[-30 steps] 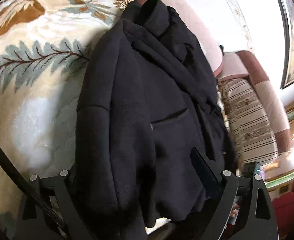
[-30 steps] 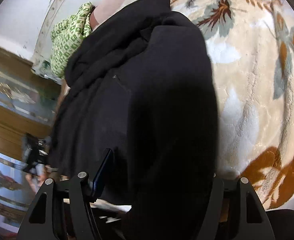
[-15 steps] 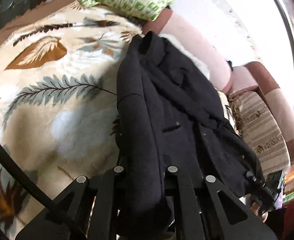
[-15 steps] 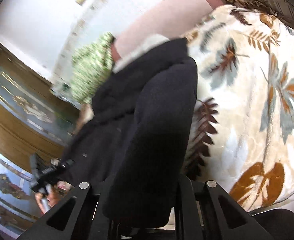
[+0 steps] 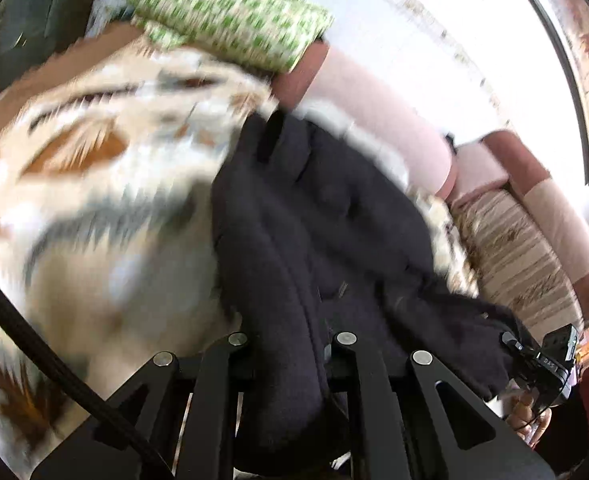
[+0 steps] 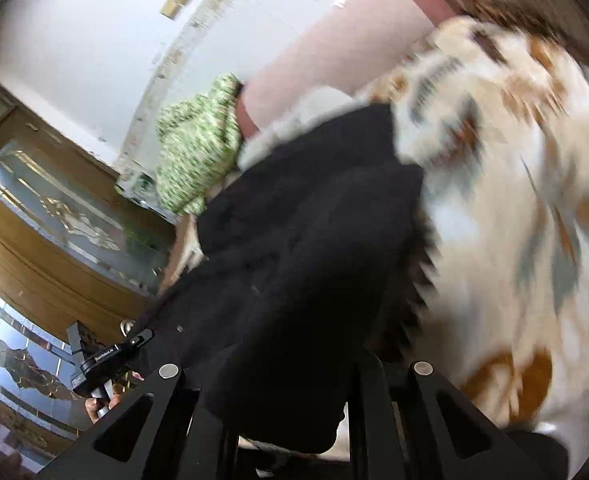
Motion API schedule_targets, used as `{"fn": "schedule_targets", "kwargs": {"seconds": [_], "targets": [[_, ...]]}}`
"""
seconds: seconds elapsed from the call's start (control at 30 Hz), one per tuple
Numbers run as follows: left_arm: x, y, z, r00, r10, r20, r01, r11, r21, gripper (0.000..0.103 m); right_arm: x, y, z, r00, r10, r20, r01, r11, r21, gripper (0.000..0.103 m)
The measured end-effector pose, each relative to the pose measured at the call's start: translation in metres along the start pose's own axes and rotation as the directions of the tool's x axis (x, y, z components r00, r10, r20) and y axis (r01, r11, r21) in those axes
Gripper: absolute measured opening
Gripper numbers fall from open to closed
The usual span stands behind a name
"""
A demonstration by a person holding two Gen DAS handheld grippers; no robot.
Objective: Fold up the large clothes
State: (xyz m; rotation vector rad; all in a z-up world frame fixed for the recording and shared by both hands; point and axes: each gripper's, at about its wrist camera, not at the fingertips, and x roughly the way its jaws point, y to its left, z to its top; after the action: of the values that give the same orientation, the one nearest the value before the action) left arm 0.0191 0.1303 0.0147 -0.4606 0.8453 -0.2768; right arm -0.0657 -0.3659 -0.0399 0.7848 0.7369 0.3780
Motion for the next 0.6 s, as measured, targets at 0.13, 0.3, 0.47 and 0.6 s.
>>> {"fn": "schedule_targets", "kwargs": {"seconds": [0.13,0.3,0.47,0.6], "targets": [[0.024,-0.025,0.077,0.998,0.022,0.057,-0.022,1.000,0.007,0.012,0.026,0.033,0.073,0.999,-0.005,0.041,0.007,0.998,-0.060,0.012],[0.111,-0.043,0.180,0.988,0.149,0.045,-0.148,0.989,-0.024,0.013,0.104,0.029,0.180,0.993,-0.106,0.061,0.107,0.994,-0.018,0.012],[0.236,-0.019,0.237,0.965,0.251,-0.072,-0.258,0.960,-0.108,0.018,0.192,-0.018,0.242,0.962,-0.271,-0.008,0.271,0.960,0.074,0.014],[0.306,0.014,0.239,0.956,0.259,-0.135,-0.280,0.943,-0.178,0.021,0.258,-0.073,0.255,0.951,-0.288,-0.110,0.302,0.941,0.153,0.015]]}}
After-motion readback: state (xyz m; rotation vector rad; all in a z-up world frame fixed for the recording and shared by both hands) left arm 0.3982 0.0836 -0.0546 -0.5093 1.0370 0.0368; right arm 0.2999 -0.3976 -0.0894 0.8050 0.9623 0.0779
